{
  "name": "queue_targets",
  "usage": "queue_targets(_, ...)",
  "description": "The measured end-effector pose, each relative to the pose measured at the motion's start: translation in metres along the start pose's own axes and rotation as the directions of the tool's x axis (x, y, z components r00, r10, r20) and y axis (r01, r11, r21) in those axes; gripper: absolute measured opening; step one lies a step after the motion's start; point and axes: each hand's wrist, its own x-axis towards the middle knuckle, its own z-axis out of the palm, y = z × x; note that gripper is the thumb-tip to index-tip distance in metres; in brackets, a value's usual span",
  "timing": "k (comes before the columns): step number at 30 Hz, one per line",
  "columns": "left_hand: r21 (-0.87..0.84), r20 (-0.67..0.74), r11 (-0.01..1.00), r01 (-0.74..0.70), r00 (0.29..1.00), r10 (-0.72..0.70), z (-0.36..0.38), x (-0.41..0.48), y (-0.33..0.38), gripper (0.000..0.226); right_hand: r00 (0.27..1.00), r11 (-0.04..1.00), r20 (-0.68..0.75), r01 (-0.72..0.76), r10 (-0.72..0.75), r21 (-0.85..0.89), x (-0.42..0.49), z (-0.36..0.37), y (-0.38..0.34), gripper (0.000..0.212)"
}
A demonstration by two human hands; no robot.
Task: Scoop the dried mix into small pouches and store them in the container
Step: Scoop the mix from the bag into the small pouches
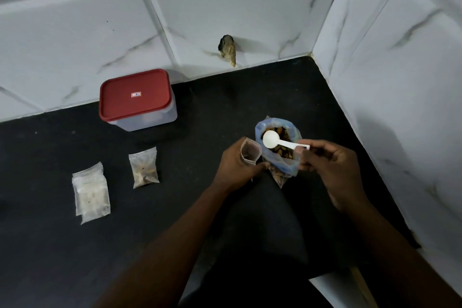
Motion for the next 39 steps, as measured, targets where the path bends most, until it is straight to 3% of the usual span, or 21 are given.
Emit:
queue_targets(3,0.020,-0.025,1.000,0.014,1.000,-0.014,0.001,-0.002,-0.004,0.046,0.993,0.998,-0.106,-0.053,0.054,0.016,0.012,-0.007,0.005,0.020)
queue_targets(6,0.059,-0.037,0.997,0.046,0.998,-0.044,0.001,-0.002,-0.009,0.052,0.991,0.966,-0.126,0.006,-0.040,-0.259,0.023,-0.014,0.013,0.019)
queue_targets(10,0.095,-0.007,0.993,0.077,0.997,-0.077,0.001,-0.002,-0.011,0.054,0.978,0.836,-0.051,0.145,-0.203,-0.529,0.028,-0.012,0.016,0.017)
queue_targets(15,0.100,0.012,0.990,0.100,0.995,-0.102,0.002,0.000,-0.013,0.058,0.925,0.712,0.106,0.352,-0.366,-0.607,0.032,-0.002,0.018,0.015)
queue_targets(18,0.098,0.022,0.989,0.108,0.994,-0.111,0.003,0.000,-0.013,0.059,0.905,0.661,0.215,0.418,-0.368,-0.623,0.032,0.006,0.018,0.015)
queue_targets(32,0.114,0.079,0.981,0.156,0.983,-0.165,0.002,0.002,-0.008,0.059,0.979,0.764,0.146,0.201,-0.140,-0.613,0.040,0.010,0.007,0.014)
queue_targets(39,0.116,0.063,0.979,0.170,0.982,-0.178,0.004,0.003,-0.009,0.067,0.989,0.786,0.087,0.149,-0.121,-0.600,0.038,0.010,0.009,0.018)
